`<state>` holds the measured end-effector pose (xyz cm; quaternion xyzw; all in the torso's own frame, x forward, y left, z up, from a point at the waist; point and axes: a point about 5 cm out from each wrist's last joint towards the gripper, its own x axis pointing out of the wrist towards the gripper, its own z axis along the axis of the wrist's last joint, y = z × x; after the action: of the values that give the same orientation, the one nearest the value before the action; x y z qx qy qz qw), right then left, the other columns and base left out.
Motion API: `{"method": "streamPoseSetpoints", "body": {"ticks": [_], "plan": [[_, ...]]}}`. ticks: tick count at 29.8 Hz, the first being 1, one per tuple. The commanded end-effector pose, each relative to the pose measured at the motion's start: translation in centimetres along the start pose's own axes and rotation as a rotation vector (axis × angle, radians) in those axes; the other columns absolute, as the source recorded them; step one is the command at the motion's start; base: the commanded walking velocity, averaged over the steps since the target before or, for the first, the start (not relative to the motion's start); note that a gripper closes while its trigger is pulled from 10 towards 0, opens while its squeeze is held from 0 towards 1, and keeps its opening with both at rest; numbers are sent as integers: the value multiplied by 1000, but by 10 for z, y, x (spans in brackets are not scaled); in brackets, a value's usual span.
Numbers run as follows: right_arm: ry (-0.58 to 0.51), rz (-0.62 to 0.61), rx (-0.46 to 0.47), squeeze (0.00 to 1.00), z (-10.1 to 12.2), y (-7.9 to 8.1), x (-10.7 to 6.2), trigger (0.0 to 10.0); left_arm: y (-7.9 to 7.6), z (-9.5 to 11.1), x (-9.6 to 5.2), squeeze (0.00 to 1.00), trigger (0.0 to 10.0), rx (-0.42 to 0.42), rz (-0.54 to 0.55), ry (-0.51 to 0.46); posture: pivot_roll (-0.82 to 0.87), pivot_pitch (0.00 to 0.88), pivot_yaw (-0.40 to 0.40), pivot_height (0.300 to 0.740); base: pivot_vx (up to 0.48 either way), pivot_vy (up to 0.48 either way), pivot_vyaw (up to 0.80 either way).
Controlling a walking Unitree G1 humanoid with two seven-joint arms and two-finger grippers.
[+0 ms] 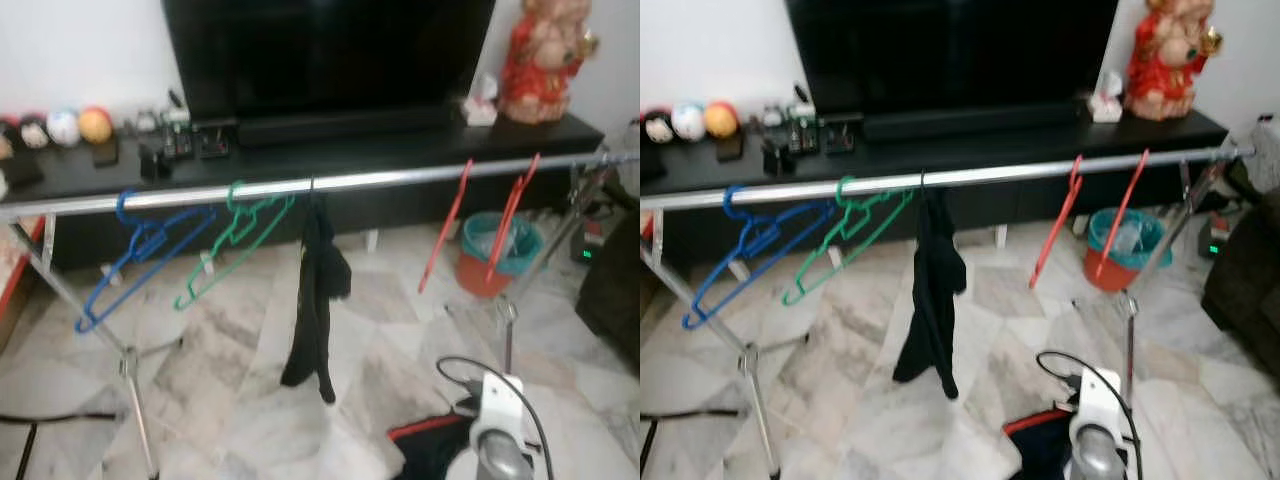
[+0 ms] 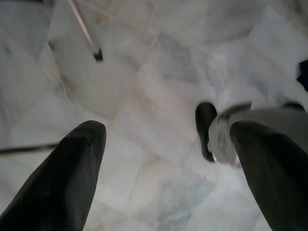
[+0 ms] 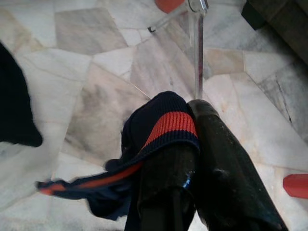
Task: Hang hanger
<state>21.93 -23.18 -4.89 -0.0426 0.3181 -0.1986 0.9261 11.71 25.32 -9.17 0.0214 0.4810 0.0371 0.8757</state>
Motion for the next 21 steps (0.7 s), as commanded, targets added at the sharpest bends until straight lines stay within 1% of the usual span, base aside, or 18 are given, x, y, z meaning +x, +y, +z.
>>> {"method": "streamPoseSetpoints", "body": {"ticks": [1,6,17,21], "plan": [[4,-16,2,0,0,-7,1,10000,-5,-4,0,0,10000,-20,-8,11,-105,0,18,740,281,0,0],[24,-11,11,0,-4,-6,0,10000,-5,-4,0,0,10000,-20,-9,12,-110,0,16,740,279,0,0],[37,5,2,0,-7,-6,-1,10000,-7,-5,0,0,10000,-24,-13,13,-106,0,8,740,275,0,0],[38,9,1,0,-7,-6,-1,10000,-7,-5,0,0,10000,-23,-13,13,-106,0,7,740,0,0,0]]}}
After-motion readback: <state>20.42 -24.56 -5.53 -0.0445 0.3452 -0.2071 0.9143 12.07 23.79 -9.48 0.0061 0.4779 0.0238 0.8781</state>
